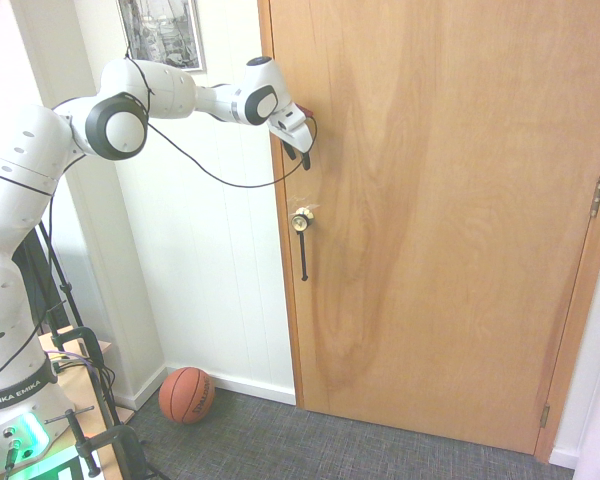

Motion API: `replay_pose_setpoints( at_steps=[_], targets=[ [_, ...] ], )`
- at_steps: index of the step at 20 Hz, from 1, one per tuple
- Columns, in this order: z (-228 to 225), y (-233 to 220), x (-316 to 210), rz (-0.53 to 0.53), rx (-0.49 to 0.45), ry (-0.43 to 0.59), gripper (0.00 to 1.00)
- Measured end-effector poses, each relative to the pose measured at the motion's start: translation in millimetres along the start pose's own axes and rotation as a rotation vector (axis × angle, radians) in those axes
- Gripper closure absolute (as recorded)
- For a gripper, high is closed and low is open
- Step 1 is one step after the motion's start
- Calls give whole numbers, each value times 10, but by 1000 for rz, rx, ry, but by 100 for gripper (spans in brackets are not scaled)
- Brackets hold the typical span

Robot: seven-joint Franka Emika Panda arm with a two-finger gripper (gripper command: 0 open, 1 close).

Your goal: Close the door

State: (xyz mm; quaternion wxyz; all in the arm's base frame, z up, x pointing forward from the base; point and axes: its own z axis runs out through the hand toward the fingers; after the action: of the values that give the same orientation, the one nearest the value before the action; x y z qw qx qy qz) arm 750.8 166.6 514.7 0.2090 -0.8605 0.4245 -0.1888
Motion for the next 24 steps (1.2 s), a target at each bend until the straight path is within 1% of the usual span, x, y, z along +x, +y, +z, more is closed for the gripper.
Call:
replay_pose_setpoints(
  at_steps=[3, 7, 8, 10, 12, 15, 18, 20, 22, 24],
  targets=[
    [-128, 167, 53, 21, 32, -23, 0],
    [2, 528, 30, 50, 26, -41, 0],
    [29, 607, 0, 58, 30, -47, 100],
    [24, 734, -107, 51, 48, -52, 100],
    [-88, 835, -200, 54, 84, -71, 100],
    [-230, 1080, -316, 62, 116, -70, 100],
    [-174, 1355, -325, 74, 125, -32, 100],
    [-90, 1383, -355, 65, 124, -31, 100],
    [-29, 1330, -414, 38, 150, -43, 100],
    [-1, 1228, -445, 34, 196, -54, 100]
  ],
)
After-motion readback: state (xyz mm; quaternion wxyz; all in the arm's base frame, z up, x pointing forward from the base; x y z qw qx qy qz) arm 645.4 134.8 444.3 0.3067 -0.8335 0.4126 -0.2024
